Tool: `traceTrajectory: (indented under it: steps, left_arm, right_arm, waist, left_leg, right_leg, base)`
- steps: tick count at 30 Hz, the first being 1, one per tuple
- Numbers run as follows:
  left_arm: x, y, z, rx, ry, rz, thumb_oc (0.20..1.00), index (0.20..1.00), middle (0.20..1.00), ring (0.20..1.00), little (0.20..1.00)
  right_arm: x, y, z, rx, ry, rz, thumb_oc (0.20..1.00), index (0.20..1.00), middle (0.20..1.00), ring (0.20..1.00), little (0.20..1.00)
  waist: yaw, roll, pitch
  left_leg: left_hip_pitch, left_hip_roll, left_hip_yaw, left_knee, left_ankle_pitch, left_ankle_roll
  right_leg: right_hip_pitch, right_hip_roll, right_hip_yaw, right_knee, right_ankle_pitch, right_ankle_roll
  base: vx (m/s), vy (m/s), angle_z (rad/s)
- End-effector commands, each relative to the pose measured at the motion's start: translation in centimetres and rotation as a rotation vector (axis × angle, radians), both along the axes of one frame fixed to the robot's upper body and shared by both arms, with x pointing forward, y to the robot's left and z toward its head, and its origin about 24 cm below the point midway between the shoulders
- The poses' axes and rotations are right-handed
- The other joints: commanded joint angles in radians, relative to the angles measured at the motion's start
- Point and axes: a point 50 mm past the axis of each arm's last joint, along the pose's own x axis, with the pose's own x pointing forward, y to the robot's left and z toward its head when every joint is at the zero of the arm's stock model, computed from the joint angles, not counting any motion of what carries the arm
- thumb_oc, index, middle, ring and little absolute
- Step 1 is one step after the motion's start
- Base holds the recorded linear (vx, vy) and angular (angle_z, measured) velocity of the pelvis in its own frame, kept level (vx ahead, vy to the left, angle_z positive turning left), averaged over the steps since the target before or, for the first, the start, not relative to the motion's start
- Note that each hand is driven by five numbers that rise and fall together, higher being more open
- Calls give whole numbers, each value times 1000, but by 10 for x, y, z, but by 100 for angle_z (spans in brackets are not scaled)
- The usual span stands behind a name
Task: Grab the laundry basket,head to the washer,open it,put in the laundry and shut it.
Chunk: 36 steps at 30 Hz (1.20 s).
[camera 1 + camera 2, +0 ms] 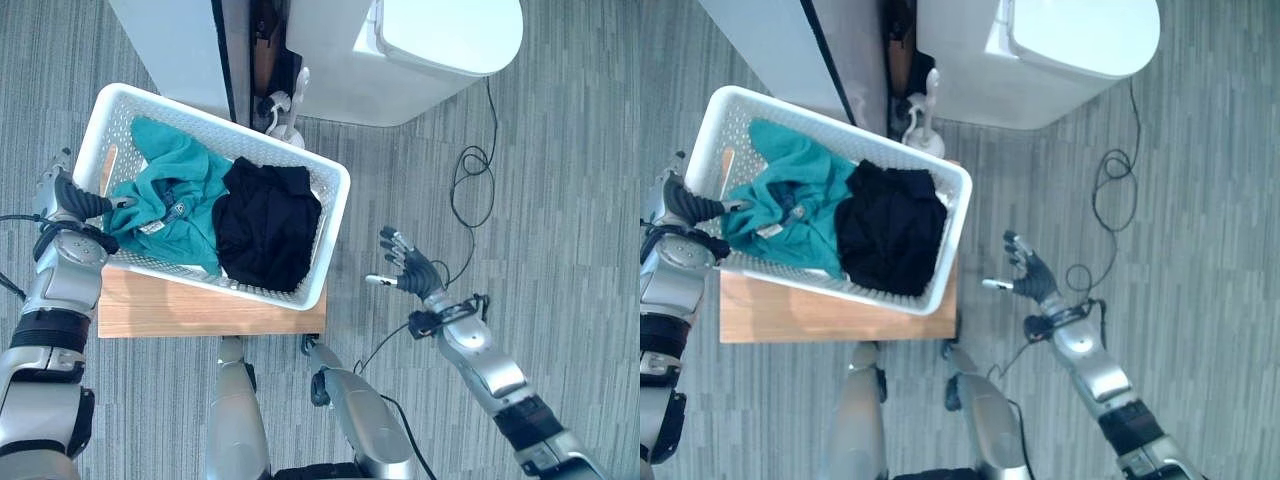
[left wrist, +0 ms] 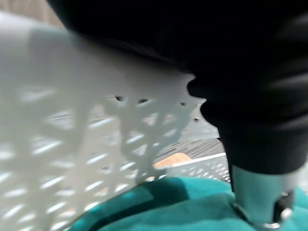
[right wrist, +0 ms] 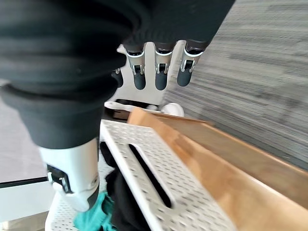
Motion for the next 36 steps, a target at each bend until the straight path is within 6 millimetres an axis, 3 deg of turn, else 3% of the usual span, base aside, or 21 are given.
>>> traceTrajectory:
  steps: [1, 7, 10, 11, 16, 22, 23, 28, 36]
  left_arm:
    - [5, -6, -19, -66, 25, -9, 1000, 1000, 1000, 1000, 1000]
    - [12, -34, -47, -164, 68, -105, 1000, 1000, 1000, 1000, 1000]
    - [20, -78, -61, -254, 65, -280, 1000, 1000, 1000, 1000, 1000]
    - [20, -78, -62, -254, 66, -280, 1000, 1000, 1000, 1000, 1000]
    - [4, -117, -72, -316, 90, -513, 1000, 1000, 1000, 1000, 1000]
    - [-23, -118, -82, -350, 157, -628, 1000, 1000, 1000, 1000, 1000]
    - [-31, -119, -86, -355, 184, -661, 1000, 1000, 1000, 1000, 1000]
    - [-53, -119, -101, -406, 283, -723, 1000, 1000, 1000, 1000, 1000]
    - [-55, -117, -111, -560, 266, -696, 1000, 1000, 1000, 1000, 1000]
  right_arm:
    - [-3, 1, -4, -12, 7, -27, 1000, 1000, 1000, 1000, 1000]
    - [14, 24, -7, 38, 67, -12, 1000, 1000, 1000, 1000, 1000]
    - [17, 26, -15, 103, 133, -43, 1000, 1000, 1000, 1000, 1000]
    - [17, 26, -15, 103, 133, -43, 1000, 1000, 1000, 1000, 1000]
    - [19, 19, -19, 135, 173, -99, 1000, 1000, 1000, 1000, 1000]
    - [39, 7, -5, 70, 148, -184, 1000, 1000, 1000, 1000, 1000]
    - [47, -2, 8, 21, 106, -214, 1000, 1000, 1000, 1000, 1000]
    - [57, -25, 26, -76, 57, -268, 1000, 1000, 1000, 1000, 1000]
    - [58, -23, 36, -88, 6, -247, 1000, 1000, 1000, 1000, 1000]
  waist:
    - [24, 12, -43]
    - [46, 36, -39]
    - [56, 52, -43]
    - [55, 53, -44]
    - [75, 77, -55]
    - [95, 83, -63]
    - [101, 83, -63]
    - [104, 74, -58]
    - [92, 67, -50]
  left_leg:
    - [-43, 87, -39, 159, -130, -28]
    - [-58, 72, -45, 179, -140, -19]
    - [-75, 51, -47, 185, -140, -13]
    - [-76, 51, -48, 186, -141, -13]
    - [-96, 26, -61, 189, -142, -5]
    - [-108, 13, -64, 194, -148, 4]
    - [-110, 10, -67, 197, -151, 9]
    - [-115, 4, -69, 219, -169, 20]
    - [-109, -1, -58, 237, -183, 30]
  right_leg:
    - [-36, -159, -62, 117, -66, 126]
    - [-35, -172, -64, 117, -61, 125]
    - [-36, -191, -74, 123, -60, 123]
    - [-36, -191, -75, 123, -60, 123]
    - [-40, -211, -87, 131, -60, 124]
    - [-40, -221, -97, 129, -52, 127]
    - [-40, -222, -96, 131, -51, 127]
    - [-37, -220, -91, 138, -52, 129]
    - [-46, -219, -71, 160, -56, 126]
  base:
    - [4, 48, -2]
    - [10, 54, -1]
    - [39, 32, 8]
    - [26, 9, 23]
    - [34, 25, 18]
    - [26, 23, 7]
    - [20, 25, 4]
    - [0, 0, 0]
    - [3, 38, -9]
